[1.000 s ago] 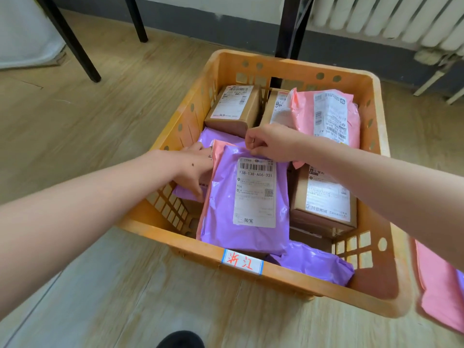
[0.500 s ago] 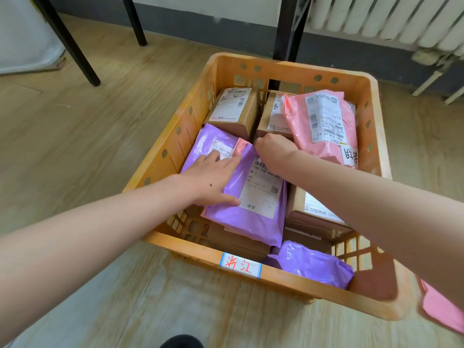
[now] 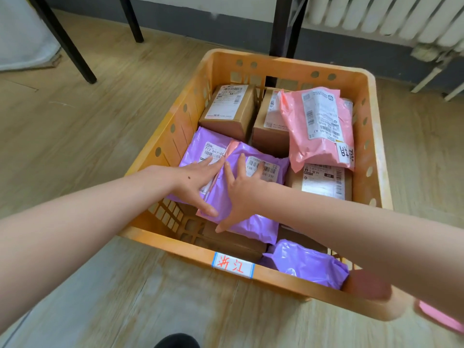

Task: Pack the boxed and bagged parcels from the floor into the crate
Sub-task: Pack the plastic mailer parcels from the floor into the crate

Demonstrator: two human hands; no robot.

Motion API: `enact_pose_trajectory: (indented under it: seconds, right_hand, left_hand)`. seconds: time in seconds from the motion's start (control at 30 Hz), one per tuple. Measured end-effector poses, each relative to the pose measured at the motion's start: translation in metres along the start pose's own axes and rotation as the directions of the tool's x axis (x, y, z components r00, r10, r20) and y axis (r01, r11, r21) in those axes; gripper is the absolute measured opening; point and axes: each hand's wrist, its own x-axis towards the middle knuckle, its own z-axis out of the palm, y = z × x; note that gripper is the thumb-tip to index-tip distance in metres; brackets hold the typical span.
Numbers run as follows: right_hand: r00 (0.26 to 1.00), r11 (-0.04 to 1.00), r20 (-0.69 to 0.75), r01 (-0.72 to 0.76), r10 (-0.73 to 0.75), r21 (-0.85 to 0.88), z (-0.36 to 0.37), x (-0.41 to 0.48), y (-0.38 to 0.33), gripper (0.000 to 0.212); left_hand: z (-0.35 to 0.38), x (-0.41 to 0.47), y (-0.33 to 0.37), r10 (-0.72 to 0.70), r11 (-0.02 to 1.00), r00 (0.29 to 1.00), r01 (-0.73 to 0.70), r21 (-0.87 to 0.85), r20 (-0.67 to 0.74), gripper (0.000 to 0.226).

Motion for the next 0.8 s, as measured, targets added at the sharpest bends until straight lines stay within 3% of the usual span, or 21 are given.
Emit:
enact_pose_trajectory:
  seconds: [0.13, 0.37, 0.47, 0.63, 0.7, 0.8]
  right_hand:
    - [0.994, 0.993, 0.024, -0.104, 0.105, -0.05, 0.005, 0.015, 0.012, 0.147]
    - [0.99, 0.994, 0.086, -0.104, 0.107, -0.041, 0.001, 0.021, 0.011, 0.156]
    - [0.998, 0.998, -0.052, -0.027, 0.024, -0.063, 0.001, 0.013, 0.009, 0.149]
    - [0.978, 0.964, -0.182, 0.047, -0.097, -0.262, -0.016, -0.013, 0.017, 0.132]
    - [0.931, 0.945, -0.338, 0.023, -0.14, -0.326, -0.036, -0.026, 0.029, 0.117]
    - [0.773, 0.955, -0.627, -0.102, -0.1, -0.278, -0.064, -0.046, 0.058, 0.07]
  left_hand:
    - [0.008, 0.003, -0.005, 0.022, 0.992, 1.0, -0.021, 0.123, -0.007, 0.114]
    - [0.009, 0.0, -0.003, 0.02, 0.981, 0.999, -0.014, 0.196, -0.026, 0.101]
    - [0.009, -0.003, -0.002, 0.023, 0.984, 0.999, -0.017, 0.177, -0.035, 0.101]
    - [0.011, -0.001, 0.001, 0.002, 0.984, 0.998, 0.008, 0.176, -0.055, 0.101]
    - [0.005, -0.003, 0.001, 0.016, 0.99, 0.996, -0.004, 0.143, -0.082, 0.1]
    - [-0.005, -0.01, 0.008, 0.049, 0.992, 0.973, -0.021, 0.127, -0.226, 0.093]
